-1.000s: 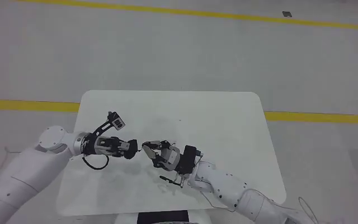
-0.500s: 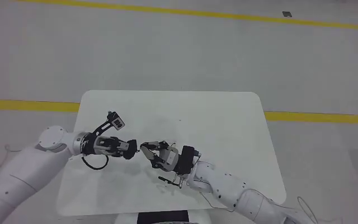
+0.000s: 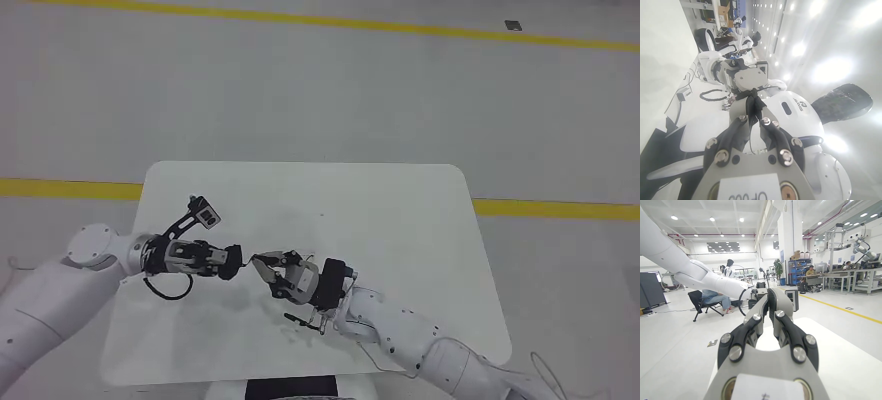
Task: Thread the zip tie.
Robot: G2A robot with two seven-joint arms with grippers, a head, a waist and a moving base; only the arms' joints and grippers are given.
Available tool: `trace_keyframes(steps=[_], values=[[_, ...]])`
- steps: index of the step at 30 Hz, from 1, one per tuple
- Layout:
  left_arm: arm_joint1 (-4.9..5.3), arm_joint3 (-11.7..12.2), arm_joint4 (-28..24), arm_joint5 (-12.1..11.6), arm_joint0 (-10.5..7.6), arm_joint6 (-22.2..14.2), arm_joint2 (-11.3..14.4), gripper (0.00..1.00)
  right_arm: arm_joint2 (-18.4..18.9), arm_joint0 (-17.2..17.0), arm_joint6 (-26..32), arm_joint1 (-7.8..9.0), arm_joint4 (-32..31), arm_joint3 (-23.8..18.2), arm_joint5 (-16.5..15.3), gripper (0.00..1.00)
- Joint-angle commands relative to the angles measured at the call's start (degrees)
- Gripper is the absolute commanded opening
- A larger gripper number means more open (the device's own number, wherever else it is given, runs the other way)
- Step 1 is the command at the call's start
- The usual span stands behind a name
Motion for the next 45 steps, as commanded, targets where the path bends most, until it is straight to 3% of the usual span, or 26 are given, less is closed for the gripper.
trace_keyframes(steps=[1,12,13,14,15,16,28,29,31,37,40,45], values=[[0.03,0.10,-0.06,-0.06,-0.09,0.00,0.13,0.00,0.10,-0.12,0.04,-0.03,0.00,0.03,0.00,0.00],[0.14,0.44,-0.11,-0.18,-0.57,0.00,1.00,0.00,-0.46,-0.03,0.27,-0.25,0.01,0.18,0.00,0.00],[0.15,0.53,-0.21,-0.18,-0.59,0.00,0.94,0.00,-0.45,-0.03,0.28,-0.24,0.07,0.25,0.00,0.05],[0.15,0.56,-0.27,-0.18,-0.60,0.00,0.91,0.00,-0.39,-0.05,0.27,-0.21,0.16,0.31,0.00,0.35],[0.15,0.57,-0.31,-0.18,-0.59,0.00,0.88,0.00,-0.32,-0.09,0.27,-0.18,0.26,0.33,0.00,0.81],[0.15,0.63,-0.36,-0.18,-0.58,0.00,0.82,0.00,-0.17,-0.15,0.28,-0.14,0.33,0.35,0.00,1.00],[-0.31,2.19,-1.86,-0.18,-0.30,0.03,-1.18,0.00,3.19,-2.44,0.35,0.73,0.11,0.64,0.01,1.00],[-0.35,2.19,-1.45,-0.18,-0.36,0.19,-1.50,0.00,3.92,-2.93,0.42,0.76,0.36,0.71,0.77,1.00],[-0.35,2.19,-1.45,-0.18,-0.36,0.19,-1.50,0.00,5.48,-3.95,0.70,0.64,1.60,0.70,5.58,1.00],[-0.35,2.19,-1.45,-0.18,-0.36,0.19,-1.50,0.00,5.48,-3.95,0.70,0.64,1.60,0.70,5.58,1.00],[-0.73,2.28,-3.20,1.08,0.28,4.49,-1.64,0.00,5.56,-3.92,0.96,0.64,1.32,0.66,5.84,1.00],[-1.47,2.59,-6.69,0.50,1.03,7.04,-2.17,0.00,7.28,-4.34,7.04,0.89,-13.83,-1.80,18.45,1.00]])
